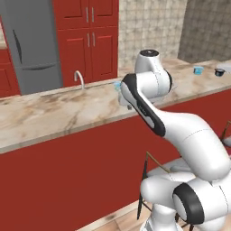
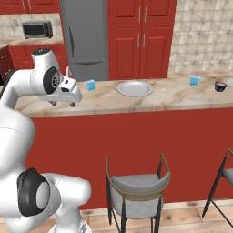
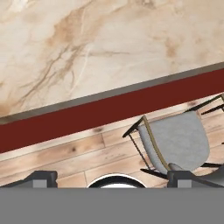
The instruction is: Place two yogurt containers on each plate.
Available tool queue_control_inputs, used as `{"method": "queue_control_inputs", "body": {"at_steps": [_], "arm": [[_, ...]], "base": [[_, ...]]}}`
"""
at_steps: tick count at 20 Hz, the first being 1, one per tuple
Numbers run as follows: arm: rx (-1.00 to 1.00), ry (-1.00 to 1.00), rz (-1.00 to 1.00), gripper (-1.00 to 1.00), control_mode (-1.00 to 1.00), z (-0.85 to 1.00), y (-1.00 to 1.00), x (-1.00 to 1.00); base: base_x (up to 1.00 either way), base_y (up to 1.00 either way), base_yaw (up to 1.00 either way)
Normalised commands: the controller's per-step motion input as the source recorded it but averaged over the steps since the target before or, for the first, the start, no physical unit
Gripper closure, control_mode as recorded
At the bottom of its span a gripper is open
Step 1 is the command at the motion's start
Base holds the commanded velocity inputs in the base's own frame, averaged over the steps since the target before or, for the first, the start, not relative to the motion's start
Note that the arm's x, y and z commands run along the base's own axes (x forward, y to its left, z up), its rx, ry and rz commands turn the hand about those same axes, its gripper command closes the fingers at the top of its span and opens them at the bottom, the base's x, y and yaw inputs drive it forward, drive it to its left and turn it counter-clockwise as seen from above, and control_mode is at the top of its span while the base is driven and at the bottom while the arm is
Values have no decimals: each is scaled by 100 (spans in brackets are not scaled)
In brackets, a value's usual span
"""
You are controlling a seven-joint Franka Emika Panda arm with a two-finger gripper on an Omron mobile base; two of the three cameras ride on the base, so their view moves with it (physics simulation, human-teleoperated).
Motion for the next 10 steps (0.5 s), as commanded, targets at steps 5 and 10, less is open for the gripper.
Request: {"method": "queue_control_inputs", "body": {"at_steps": [5,10], "arm": [[0,0,0,-100,100,0,0,0],[1,0,0,-100,-100,0,-8,20]], "base": [[89,-5,-6],[77,-48,-1]]}}
